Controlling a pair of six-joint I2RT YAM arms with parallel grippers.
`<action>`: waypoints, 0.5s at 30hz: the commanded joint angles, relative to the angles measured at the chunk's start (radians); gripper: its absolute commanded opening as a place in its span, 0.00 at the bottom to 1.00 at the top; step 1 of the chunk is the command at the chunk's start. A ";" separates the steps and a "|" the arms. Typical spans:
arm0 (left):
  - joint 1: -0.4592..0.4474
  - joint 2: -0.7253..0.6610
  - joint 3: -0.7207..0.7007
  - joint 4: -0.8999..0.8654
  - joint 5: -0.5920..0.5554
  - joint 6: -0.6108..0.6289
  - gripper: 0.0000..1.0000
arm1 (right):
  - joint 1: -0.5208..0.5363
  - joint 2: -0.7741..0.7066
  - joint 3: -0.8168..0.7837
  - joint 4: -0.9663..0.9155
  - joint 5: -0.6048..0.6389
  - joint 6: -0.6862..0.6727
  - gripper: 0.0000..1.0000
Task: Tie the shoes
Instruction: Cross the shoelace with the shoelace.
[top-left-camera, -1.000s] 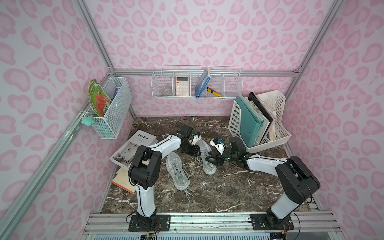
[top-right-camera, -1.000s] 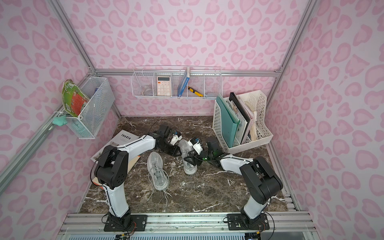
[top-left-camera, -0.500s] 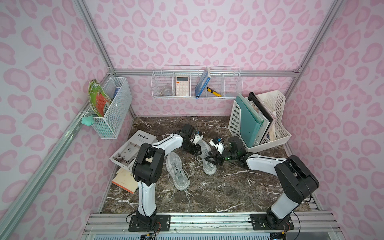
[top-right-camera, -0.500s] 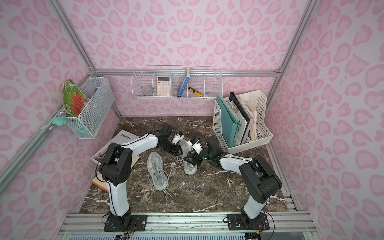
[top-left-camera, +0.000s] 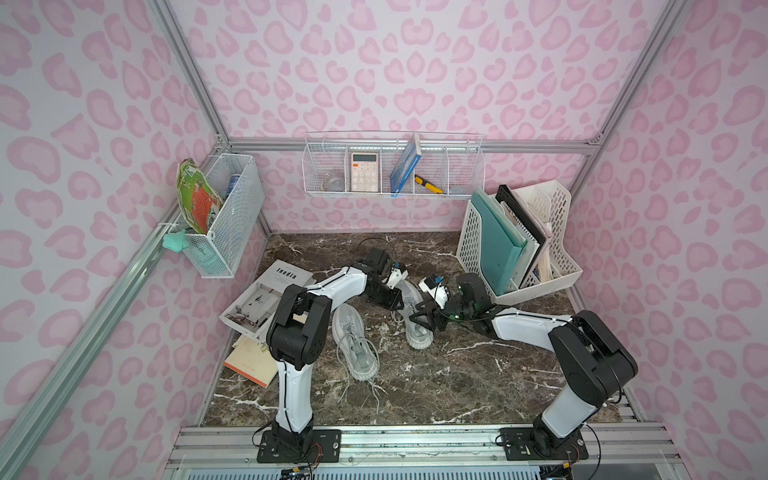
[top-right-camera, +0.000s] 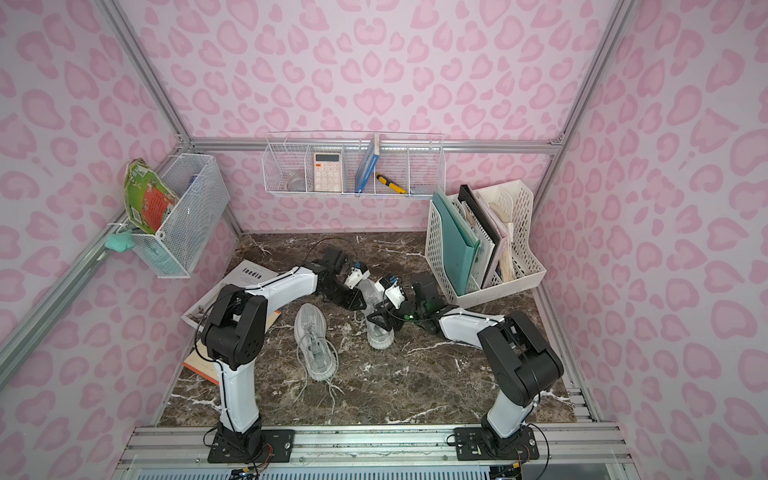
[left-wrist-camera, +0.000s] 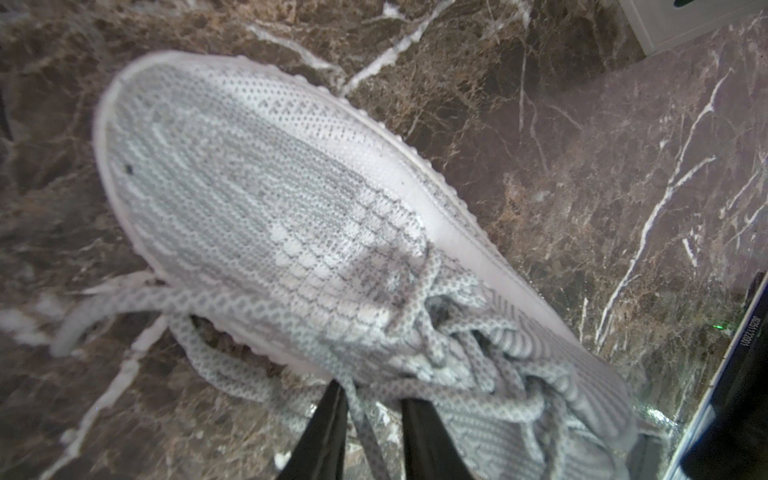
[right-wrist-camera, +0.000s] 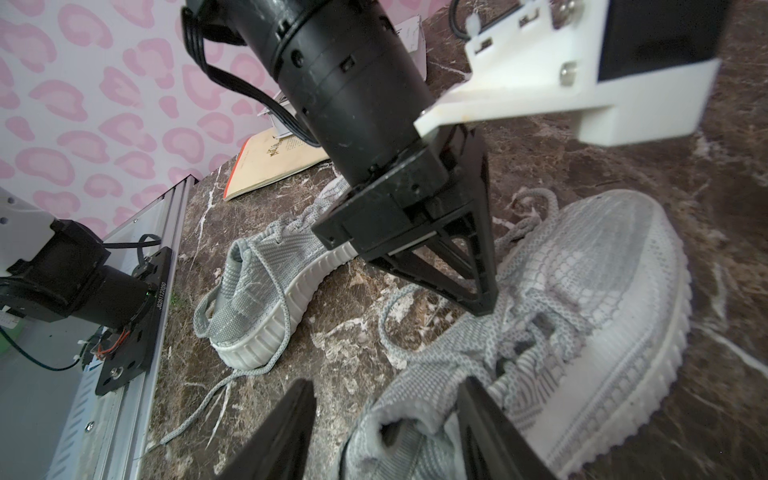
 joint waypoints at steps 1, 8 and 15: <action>0.002 -0.003 -0.005 0.020 0.002 0.011 0.22 | 0.004 0.003 0.003 0.009 -0.013 0.009 0.58; 0.010 -0.044 -0.041 0.046 -0.011 0.001 0.08 | 0.005 0.000 -0.005 0.011 -0.008 0.009 0.58; 0.011 -0.090 -0.066 0.038 -0.026 -0.006 0.00 | 0.002 -0.013 -0.005 -0.002 0.006 -0.003 0.57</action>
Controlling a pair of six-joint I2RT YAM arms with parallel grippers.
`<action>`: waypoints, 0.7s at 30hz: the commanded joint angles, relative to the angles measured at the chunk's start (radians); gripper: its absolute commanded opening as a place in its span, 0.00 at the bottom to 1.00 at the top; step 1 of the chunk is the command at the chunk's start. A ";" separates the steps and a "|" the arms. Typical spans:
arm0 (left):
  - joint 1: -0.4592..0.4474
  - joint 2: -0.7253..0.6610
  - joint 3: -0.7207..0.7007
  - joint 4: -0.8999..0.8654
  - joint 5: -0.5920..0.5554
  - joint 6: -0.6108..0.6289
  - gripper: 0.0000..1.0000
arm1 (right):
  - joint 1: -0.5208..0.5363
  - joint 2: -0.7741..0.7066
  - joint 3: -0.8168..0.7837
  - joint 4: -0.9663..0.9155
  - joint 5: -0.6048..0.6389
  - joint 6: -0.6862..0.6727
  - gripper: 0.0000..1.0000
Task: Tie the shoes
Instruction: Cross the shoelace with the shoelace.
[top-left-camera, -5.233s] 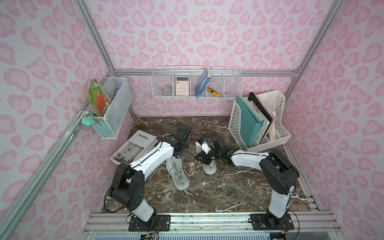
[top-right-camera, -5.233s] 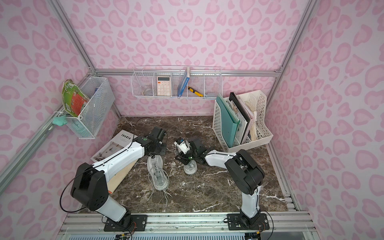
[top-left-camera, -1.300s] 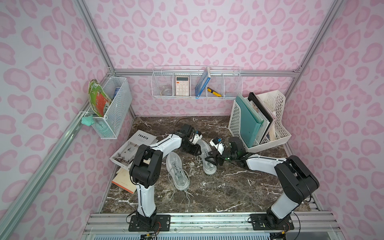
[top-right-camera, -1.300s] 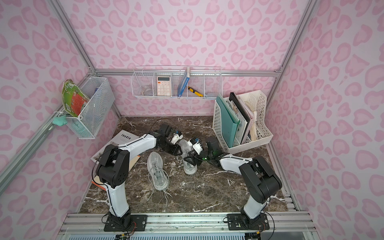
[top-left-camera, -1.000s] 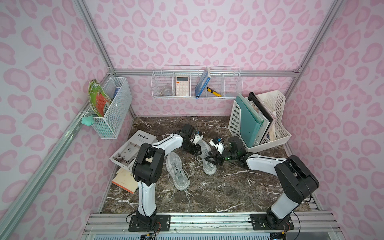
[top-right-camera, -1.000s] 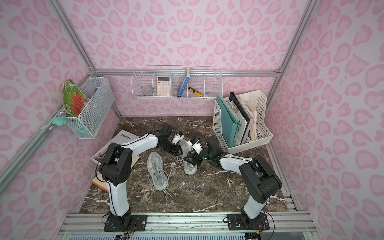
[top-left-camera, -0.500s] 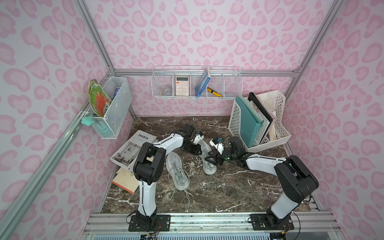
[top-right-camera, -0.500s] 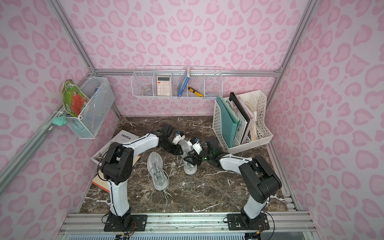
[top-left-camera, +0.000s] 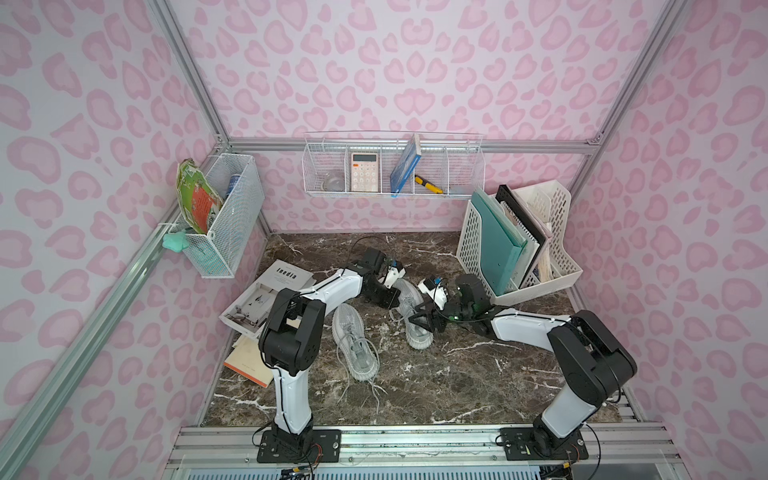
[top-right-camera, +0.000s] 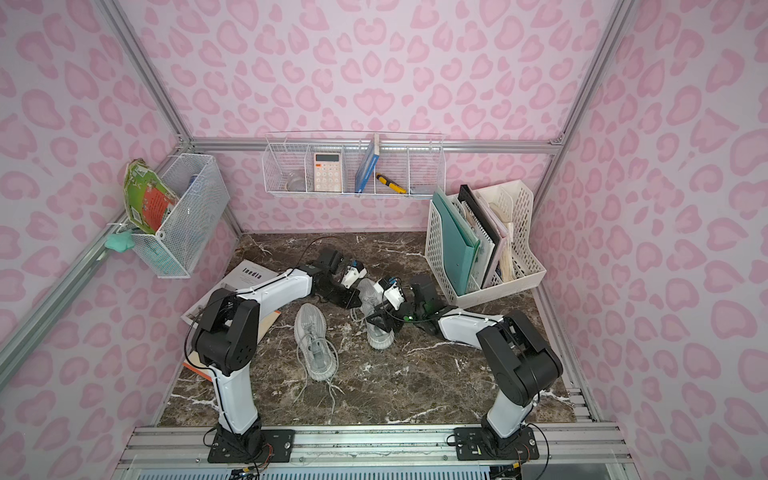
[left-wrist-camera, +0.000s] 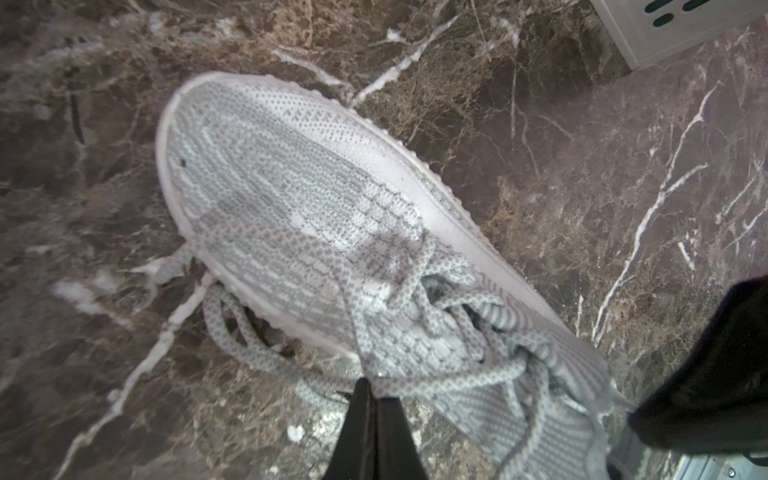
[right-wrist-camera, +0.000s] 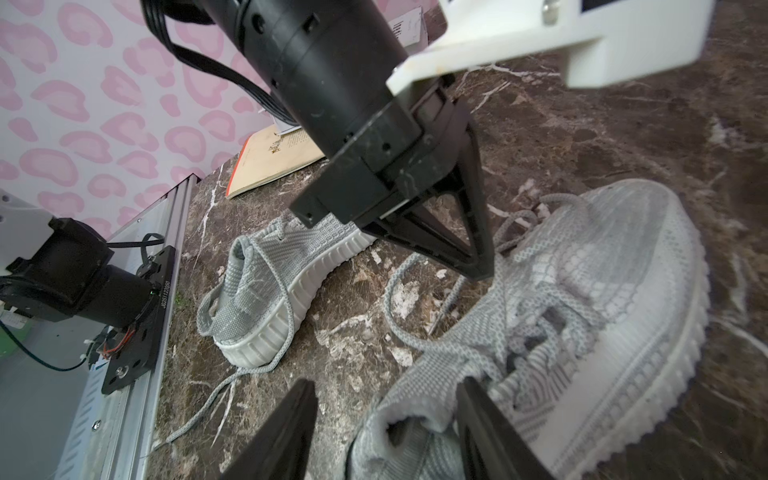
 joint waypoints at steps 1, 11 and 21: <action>0.001 -0.021 -0.007 -0.002 -0.003 -0.002 0.00 | -0.004 -0.013 0.000 -0.001 0.004 -0.011 0.57; -0.001 -0.097 0.053 -0.228 -0.012 -0.096 0.00 | 0.105 -0.021 0.045 -0.032 0.182 -0.071 0.50; -0.001 -0.167 0.123 -0.417 0.028 -0.148 0.00 | 0.104 -0.047 -0.073 0.266 0.196 -0.017 0.34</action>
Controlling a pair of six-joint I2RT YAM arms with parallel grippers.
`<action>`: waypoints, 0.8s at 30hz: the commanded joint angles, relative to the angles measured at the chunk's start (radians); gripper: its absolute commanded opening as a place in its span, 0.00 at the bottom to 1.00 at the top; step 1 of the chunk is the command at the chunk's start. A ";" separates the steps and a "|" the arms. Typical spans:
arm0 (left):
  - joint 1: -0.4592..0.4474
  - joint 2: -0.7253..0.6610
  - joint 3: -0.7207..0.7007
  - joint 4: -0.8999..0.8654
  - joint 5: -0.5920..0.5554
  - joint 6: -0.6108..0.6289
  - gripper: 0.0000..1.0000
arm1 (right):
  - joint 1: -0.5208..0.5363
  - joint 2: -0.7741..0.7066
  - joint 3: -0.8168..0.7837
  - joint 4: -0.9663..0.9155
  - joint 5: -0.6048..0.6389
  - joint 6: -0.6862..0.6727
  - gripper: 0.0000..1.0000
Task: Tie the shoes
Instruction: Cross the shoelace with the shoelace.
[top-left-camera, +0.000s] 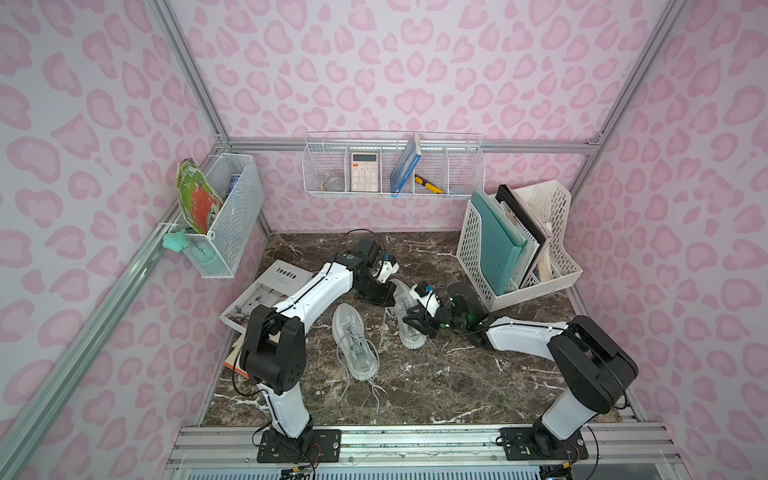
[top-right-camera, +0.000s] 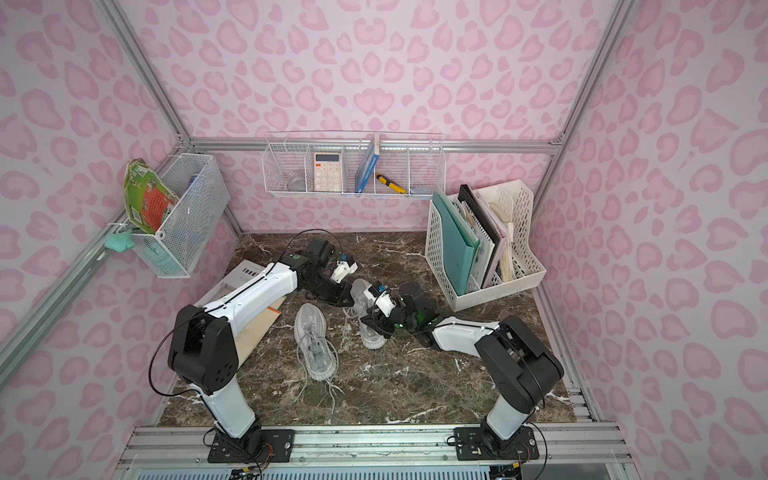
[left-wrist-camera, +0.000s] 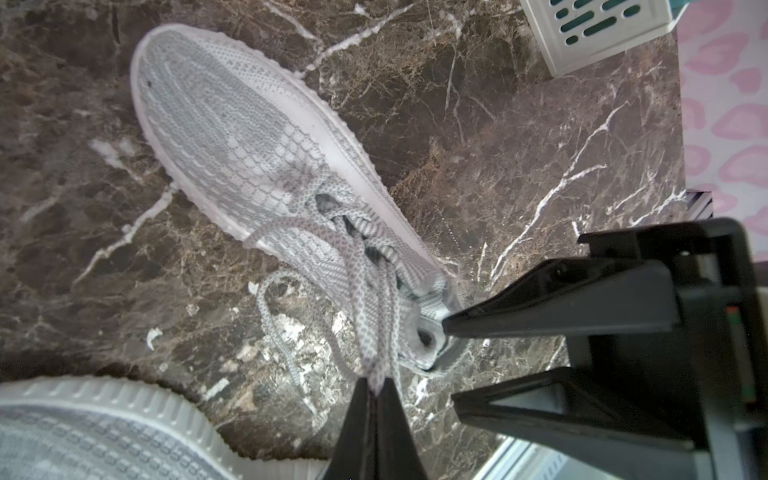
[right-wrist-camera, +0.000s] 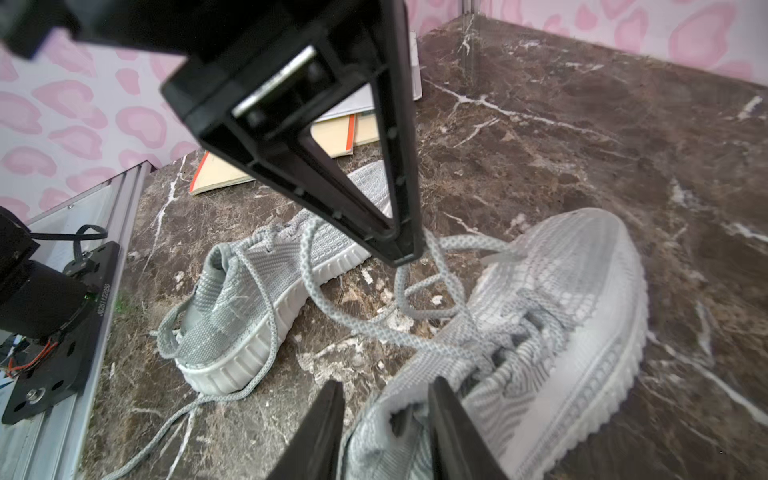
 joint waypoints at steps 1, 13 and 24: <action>0.000 -0.009 0.022 -0.088 0.008 -0.011 0.00 | -0.012 -0.011 -0.011 0.137 -0.007 0.020 0.32; 0.002 0.011 0.015 -0.067 0.041 0.008 0.00 | 0.015 0.084 0.037 0.187 -0.022 -0.013 0.17; 0.002 0.011 0.012 -0.054 0.047 -0.001 0.00 | 0.021 0.174 0.090 0.204 -0.041 -0.013 0.11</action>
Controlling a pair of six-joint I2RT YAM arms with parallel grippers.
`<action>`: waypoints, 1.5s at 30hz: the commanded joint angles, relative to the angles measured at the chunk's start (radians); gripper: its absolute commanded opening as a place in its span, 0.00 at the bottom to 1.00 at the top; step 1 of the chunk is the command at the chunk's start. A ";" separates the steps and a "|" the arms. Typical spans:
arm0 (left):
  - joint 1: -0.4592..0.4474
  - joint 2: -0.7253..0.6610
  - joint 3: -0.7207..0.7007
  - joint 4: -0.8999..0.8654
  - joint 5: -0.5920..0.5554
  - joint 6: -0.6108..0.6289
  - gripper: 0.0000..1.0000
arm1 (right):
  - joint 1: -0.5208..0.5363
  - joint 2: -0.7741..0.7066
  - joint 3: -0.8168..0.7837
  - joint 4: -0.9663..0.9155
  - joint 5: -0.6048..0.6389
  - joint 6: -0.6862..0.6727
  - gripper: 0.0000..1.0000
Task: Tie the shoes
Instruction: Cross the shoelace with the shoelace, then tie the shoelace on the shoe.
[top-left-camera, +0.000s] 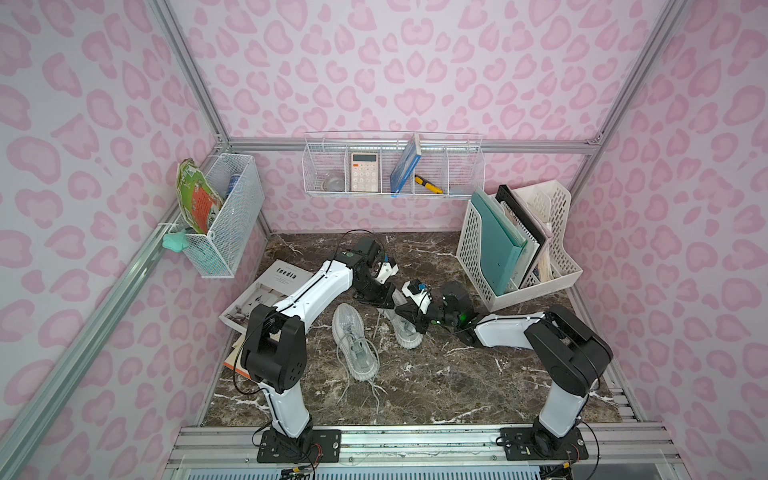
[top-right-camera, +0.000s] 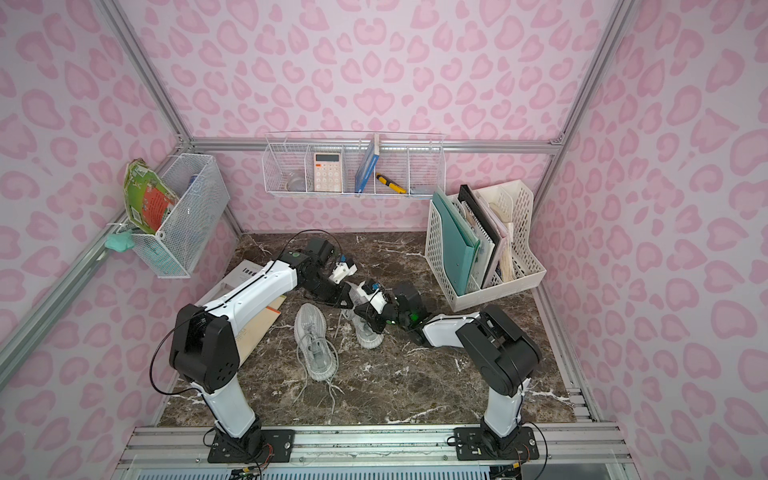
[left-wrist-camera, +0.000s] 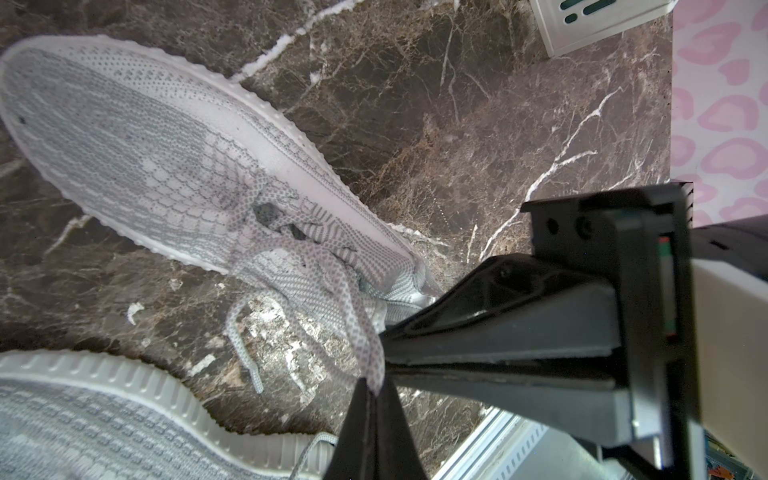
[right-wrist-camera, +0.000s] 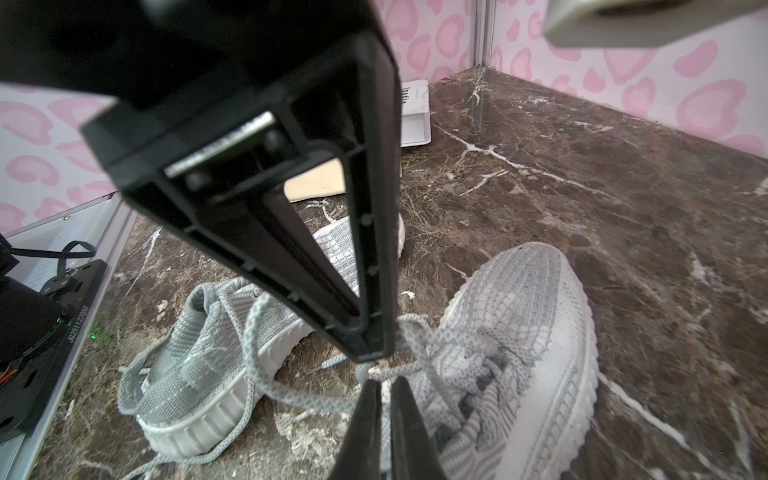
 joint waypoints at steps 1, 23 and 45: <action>0.001 -0.003 0.000 -0.002 0.018 -0.002 0.00 | 0.004 0.020 0.020 0.032 -0.016 -0.006 0.11; 0.001 -0.008 -0.013 0.027 0.044 -0.033 0.00 | 0.026 0.115 0.083 0.053 0.231 0.127 0.20; 0.001 -0.015 -0.031 0.052 0.084 -0.059 0.00 | 0.052 0.094 0.020 0.216 0.427 0.203 0.43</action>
